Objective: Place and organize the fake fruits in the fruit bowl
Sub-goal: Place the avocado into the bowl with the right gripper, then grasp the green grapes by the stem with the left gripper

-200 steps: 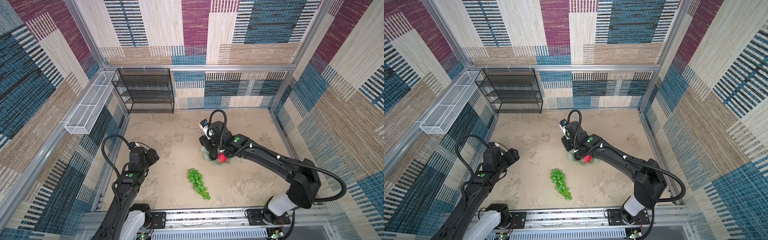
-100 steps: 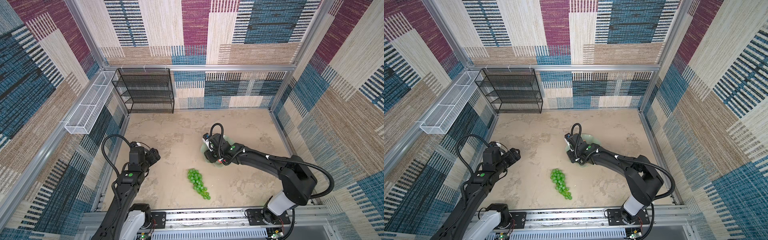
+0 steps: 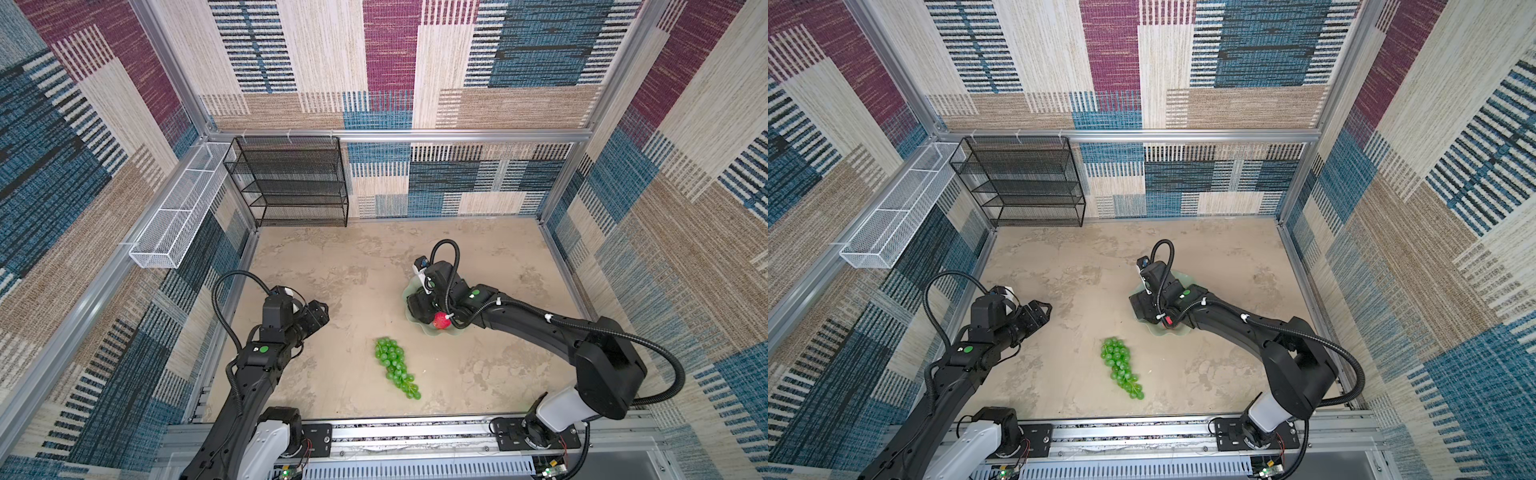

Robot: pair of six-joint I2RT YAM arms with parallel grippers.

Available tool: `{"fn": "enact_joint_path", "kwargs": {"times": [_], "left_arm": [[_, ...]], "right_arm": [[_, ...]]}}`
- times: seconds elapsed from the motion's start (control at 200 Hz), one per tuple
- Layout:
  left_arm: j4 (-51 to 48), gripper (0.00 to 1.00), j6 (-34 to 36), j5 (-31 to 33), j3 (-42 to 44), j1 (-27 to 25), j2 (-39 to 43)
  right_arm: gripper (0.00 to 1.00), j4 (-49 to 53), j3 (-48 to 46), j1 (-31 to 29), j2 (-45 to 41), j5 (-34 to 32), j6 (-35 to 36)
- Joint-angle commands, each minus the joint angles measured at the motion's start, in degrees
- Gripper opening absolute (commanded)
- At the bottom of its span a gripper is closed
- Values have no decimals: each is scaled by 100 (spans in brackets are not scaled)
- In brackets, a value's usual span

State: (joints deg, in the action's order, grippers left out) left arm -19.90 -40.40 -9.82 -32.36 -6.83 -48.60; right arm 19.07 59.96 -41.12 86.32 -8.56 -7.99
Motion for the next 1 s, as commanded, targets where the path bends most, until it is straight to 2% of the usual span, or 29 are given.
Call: {"fn": "enact_joint_path", "kwargs": {"times": [0.0,0.09,0.23,0.456,0.601,0.872,0.927,0.992], "left_arm": [[7,81,-263,-216,-17,-499,-100],[-23,81,-512,98,6,-1426,-266],[-22,81,-950,408,2,-2533,-636],[182,85,-1346,903,-225,-3782,-1255],[197,86,-1454,963,-519,-4247,-1958],[303,83,-1423,782,-886,-4513,-3259],[363,79,-1380,804,-931,-4516,-3375],[404,65,-1310,814,-1004,-4518,-3479]], "right_arm": [[100,-542,-214,131,-387,-42,-376],[100,-923,-552,356,-697,209,-677],[100,-1279,-993,584,-918,429,-989],[100,-1584,-1445,758,-1130,563,-1107],[100,-1664,-1653,830,-1273,579,-1108],[100,-1740,-2060,960,-1690,579,-1146],[100,-1731,-2101,999,-1756,570,-1144],[100,-1731,-2159,1033,-1832,566,-1145]]}}
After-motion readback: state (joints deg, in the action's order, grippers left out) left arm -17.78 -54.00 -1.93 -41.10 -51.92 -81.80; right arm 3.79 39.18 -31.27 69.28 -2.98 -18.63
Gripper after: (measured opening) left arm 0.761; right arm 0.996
